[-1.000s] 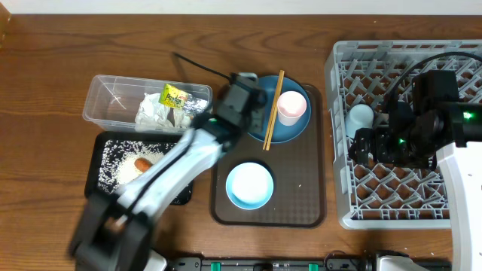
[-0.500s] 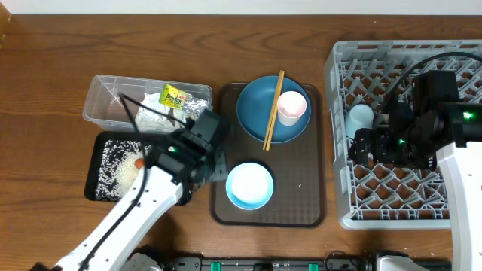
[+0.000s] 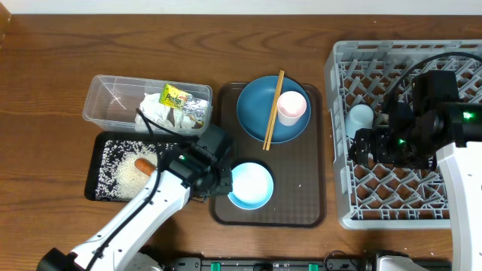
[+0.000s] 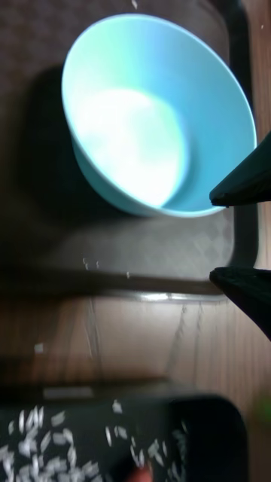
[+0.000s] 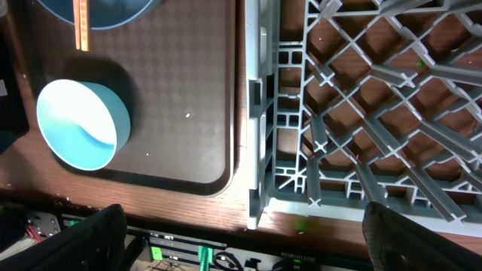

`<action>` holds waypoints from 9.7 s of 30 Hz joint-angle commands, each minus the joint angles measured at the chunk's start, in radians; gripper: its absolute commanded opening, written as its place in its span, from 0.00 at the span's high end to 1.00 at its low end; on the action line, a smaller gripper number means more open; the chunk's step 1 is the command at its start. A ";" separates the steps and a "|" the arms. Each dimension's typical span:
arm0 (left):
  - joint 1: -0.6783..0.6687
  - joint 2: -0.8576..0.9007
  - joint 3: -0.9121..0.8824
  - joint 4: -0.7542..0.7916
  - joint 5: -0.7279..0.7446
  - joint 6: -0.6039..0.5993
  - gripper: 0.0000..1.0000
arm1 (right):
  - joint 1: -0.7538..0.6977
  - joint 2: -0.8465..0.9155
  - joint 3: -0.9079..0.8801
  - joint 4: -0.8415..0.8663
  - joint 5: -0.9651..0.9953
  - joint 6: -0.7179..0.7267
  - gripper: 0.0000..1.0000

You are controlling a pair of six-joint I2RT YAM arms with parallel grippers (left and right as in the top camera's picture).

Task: Sort waste into correct bins and load items into the dishwasher rack
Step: 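Grasp the rim of the light-blue bowl with the left gripper, then lift the bowl and close the right gripper on its other rim, then release the left gripper and carry the bowl with the right gripper to the rack, then lower the bowl upside down into the rack's back corner and release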

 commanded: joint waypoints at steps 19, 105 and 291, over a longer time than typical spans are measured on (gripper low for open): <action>-0.055 0.124 -0.066 0.136 -0.017 -0.052 0.69 | -0.009 -0.001 -0.001 -0.002 -0.002 0.007 0.01; 0.040 -0.033 0.084 0.082 0.432 -0.055 0.94 | 0.515 -0.006 -0.224 0.360 -0.165 0.188 0.69; 0.006 -0.034 0.084 0.851 0.425 -0.069 0.00 | -0.382 0.135 -0.221 1.246 -0.339 -0.001 0.99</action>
